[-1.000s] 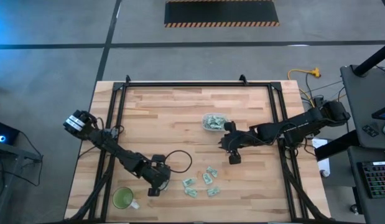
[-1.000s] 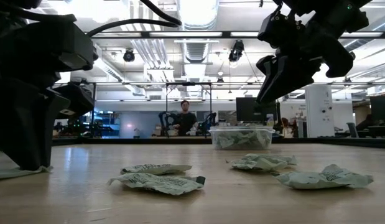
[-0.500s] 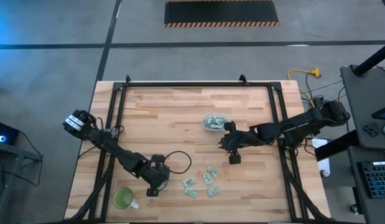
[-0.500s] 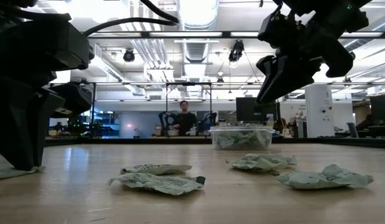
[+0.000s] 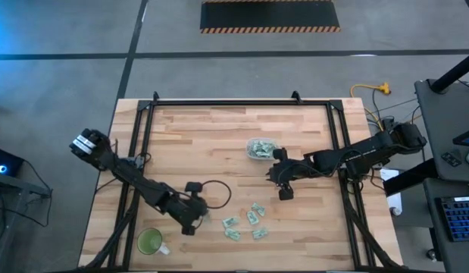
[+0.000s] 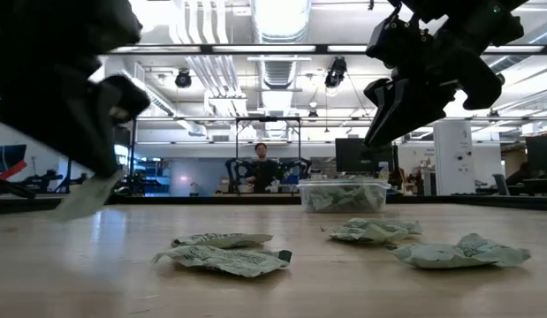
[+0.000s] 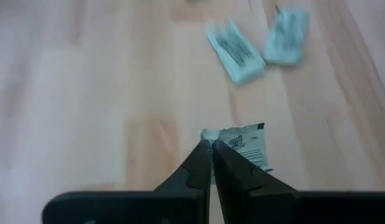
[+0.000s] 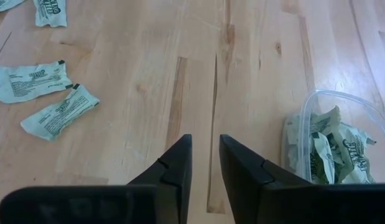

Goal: Pick and place Stevia / Truvia into bins
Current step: Put the stevia packet into the transparent bin

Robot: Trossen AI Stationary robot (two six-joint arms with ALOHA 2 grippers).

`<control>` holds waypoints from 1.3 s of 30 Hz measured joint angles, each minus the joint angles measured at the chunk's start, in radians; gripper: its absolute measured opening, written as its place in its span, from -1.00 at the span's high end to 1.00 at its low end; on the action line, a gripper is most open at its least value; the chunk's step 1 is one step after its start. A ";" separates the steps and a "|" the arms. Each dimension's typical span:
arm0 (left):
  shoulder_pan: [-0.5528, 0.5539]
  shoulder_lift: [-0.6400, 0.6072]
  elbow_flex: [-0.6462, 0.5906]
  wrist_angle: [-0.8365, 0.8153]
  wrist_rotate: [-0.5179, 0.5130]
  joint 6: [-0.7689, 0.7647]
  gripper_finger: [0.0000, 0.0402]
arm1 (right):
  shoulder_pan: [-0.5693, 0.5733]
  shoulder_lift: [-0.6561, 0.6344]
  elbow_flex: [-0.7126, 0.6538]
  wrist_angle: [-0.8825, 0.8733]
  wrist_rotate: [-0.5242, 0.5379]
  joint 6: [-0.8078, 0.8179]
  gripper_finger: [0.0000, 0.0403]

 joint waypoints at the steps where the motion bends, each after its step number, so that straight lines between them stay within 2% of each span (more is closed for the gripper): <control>1: 0.000 -0.009 0.000 0.005 -0.028 0.019 1.00 | 0.000 0.000 0.000 0.000 0.000 0.000 0.64; 5: 0.013 -0.036 0.000 0.073 -0.107 0.108 1.00 | 0.000 0.000 0.000 0.002 0.001 0.000 0.63; 11: 0.085 -0.039 0.000 0.184 -0.159 0.243 1.00 | 0.000 0.000 0.000 0.004 0.001 0.000 0.67; 22: 0.369 -0.038 -0.001 0.453 -0.165 0.506 1.00 | 0.000 0.000 0.000 0.004 0.000 -0.001 0.69; 28: 0.533 -0.036 -0.016 0.618 -0.161 0.504 1.00 | 0.000 0.000 0.000 -0.004 -0.001 -0.015 0.67; 30: 0.571 -0.036 -0.026 0.696 -0.126 0.500 1.00 | 0.000 0.000 0.000 -0.009 -0.001 -0.016 0.68; 33: 0.615 -0.035 -0.030 0.760 -0.080 0.496 1.00 | 0.000 0.000 0.000 -0.011 -0.001 -0.020 0.69; 39: 0.660 0.061 -0.004 0.852 -0.075 0.494 1.00 | 0.000 0.000 0.000 -0.013 -0.001 -0.030 0.70</control>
